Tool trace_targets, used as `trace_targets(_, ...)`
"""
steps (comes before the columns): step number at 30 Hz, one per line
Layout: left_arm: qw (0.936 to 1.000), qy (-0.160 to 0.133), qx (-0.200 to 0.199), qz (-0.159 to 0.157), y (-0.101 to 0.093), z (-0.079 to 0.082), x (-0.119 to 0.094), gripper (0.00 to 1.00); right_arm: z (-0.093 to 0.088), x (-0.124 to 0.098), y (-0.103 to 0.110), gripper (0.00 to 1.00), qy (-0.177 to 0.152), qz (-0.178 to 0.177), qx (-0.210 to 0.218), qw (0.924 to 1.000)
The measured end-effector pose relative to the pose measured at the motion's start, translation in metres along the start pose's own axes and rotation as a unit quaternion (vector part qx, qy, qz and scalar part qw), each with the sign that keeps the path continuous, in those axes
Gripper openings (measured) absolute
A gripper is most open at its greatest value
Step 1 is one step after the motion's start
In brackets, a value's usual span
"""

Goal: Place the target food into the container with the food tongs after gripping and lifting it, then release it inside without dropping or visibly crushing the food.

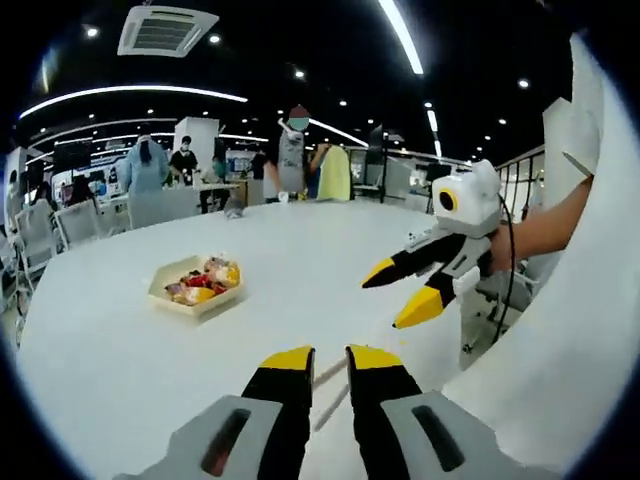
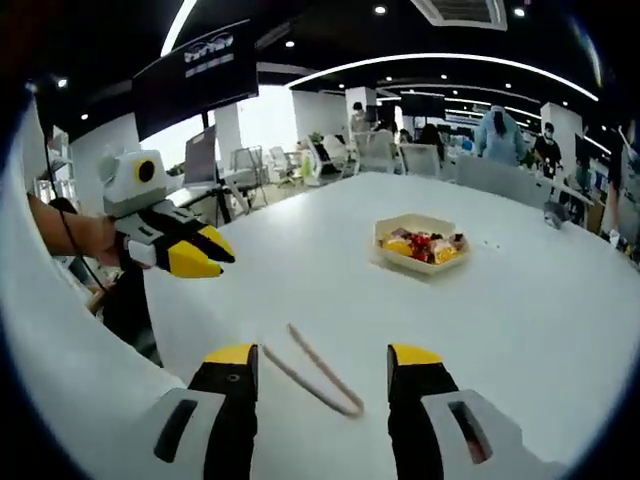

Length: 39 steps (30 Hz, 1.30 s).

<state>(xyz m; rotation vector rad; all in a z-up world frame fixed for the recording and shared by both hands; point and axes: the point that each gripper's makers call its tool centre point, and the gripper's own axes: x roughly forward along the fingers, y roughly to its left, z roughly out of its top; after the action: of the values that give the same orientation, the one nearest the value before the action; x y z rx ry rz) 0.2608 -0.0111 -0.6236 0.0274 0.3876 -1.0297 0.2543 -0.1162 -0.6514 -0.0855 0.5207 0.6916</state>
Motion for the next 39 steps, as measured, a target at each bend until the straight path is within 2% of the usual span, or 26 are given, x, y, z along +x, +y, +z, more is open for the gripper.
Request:
trace_targets(1,0.9999,-0.003,-0.012,0.004,-0.002,0.0,0.0,0.28,-0.001,-0.003,0.001,0.55,-0.001,0.002,0.002,1.0)
trace_targets(5,0.9989,0.001,-0.03,0.036,-0.008,-0.002,-0.002,0.51,-0.001,-0.016,0.002,0.63,-0.01,0.008,0.011,0.9999)
trace_targets(7,0.9965,-0.008,-0.061,0.056,-0.009,-0.001,-0.004,0.67,0.001,-0.02,-0.001,0.68,-0.015,0.007,0.024,0.9996)
trace_targets(8,0.9946,-0.022,-0.075,0.07,-0.009,0.002,-0.006,0.75,0.002,-0.022,-0.002,0.71,-0.018,0.008,0.023,0.9995)
trace_targets(10,0.9927,-0.042,-0.068,0.091,-0.009,0.007,-0.008,0.95,0.005,-0.022,-0.005,0.75,-0.025,0.003,0.021,0.9995)
trace_targets(11,0.992,-0.043,-0.065,0.099,-0.009,0.006,-0.01,0.99,0.004,-0.021,-0.007,0.75,-0.023,-0.001,0.021,0.9995)
trace_targets(13,0.9906,-0.029,-0.071,0.113,-0.012,-0.001,-0.015,0.99,-0.001,-0.02,-0.01,0.78,-0.009,-0.003,0.012,0.9999)
trace_targets(14,0.99,-0.021,-0.075,0.117,-0.013,-0.005,-0.017,0.99,0.0,-0.02,-0.011,0.81,-0.02,-0.003,0.01,0.9997)
trace_targets(16,0.9878,-0.011,-0.087,0.128,-0.017,-0.013,-0.023,0.99,-0.001,-0.02,-0.006,0.83,-0.026,0.02,0.043,0.9986)
trace_targets(18,0.9866,-0.007,-0.081,0.141,-0.018,-0.016,-0.028,0.99,0.0,-0.022,-0.01,0.87,-0.032,0.011,0.033,0.9989)
trace_targets(20,0.9839,0.006,-0.093,0.152,-0.02,-0.024,-0.033,0.99,0.001,-0.024,-0.004,0.88,-0.033,0.022,0.036,0.9986)
trace_targets(23,0.9836,0.003,-0.086,0.158,-0.023,-0.029,-0.038,0.99,0.004,-0.025,-0.001,0.93,-0.046,0.023,0.035,0.9981)
trace_targets(25,0.9832,-0.002,-0.089,0.159,-0.022,-0.031,-0.039,0.99,0.004,-0.024,-0.001,0.94,-0.043,0.02,0.036,0.9982)
trace_targets(29,0.984,-0.018,-0.088,0.154,-0.016,-0.023,-0.038,0.99,0.005,-0.024,-0.003,0.97,-0.041,0.016,0.042,0.9981)
trace_targets(31,0.9838,-0.028,-0.09,0.152,-0.011,-0.017,-0.039,0.99,0.005,-0.023,-0.01,0.97,-0.046,0.001,0.053,0.9975)
trace_targets(32,0.9839,-0.03,-0.092,0.15,-0.009,-0.015,-0.04,0.99,0.005,-0.023,-0.01,0.97,-0.039,-0.002,0.073,0.9966)
trace_targets(33,0.9846,-0.03,-0.09,0.147,-0.008,-0.012,-0.041,0.99,0.007,-0.024,-0.011,0.98,-0.041,-0.004,0.074,0.9964)
trace_targets(35,0.9861,-0.036,-0.076,0.143,-0.005,-0.007,-0.043,0.99,0.016,-0.026,-0.013,0.98,-0.068,-0.016,0.065,0.9954)
trace_targets(39,0.9867,-0.039,-0.075,0.139,0.002,-0.002,-0.045,0.99,0.014,-0.027,-0.018,0.99,-0.068,-0.033,0.075,0.9943)
